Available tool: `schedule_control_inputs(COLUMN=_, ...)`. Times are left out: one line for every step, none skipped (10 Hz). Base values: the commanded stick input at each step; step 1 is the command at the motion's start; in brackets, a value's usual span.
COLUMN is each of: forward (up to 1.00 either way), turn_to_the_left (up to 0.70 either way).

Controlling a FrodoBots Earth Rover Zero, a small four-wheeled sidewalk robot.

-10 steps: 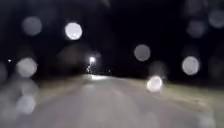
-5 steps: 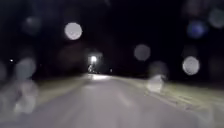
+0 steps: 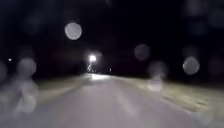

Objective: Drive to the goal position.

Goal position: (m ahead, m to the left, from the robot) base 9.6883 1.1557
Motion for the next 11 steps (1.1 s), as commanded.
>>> schedule_control_inputs(forward=1.00, turn_to_the_left=0.01)
schedule_control_inputs(forward=1.00, turn_to_the_left=0.01)
schedule_control_inputs(forward=1.00, turn_to_the_left=0.00)
schedule_control_inputs(forward=1.00, turn_to_the_left=0.00)
schedule_control_inputs(forward=1.00, turn_to_the_left=0.00)
schedule_control_inputs(forward=1.00, turn_to_the_left=0.01)
schedule_control_inputs(forward=1.00, turn_to_the_left=0.01)
schedule_control_inputs(forward=1.00, turn_to_the_left=0.02)
schedule_control_inputs(forward=1.00, turn_to_the_left=0.02)
schedule_control_inputs(forward=1.00, turn_to_the_left=0.02)
schedule_control_inputs(forward=1.00, turn_to_the_left=0.05)
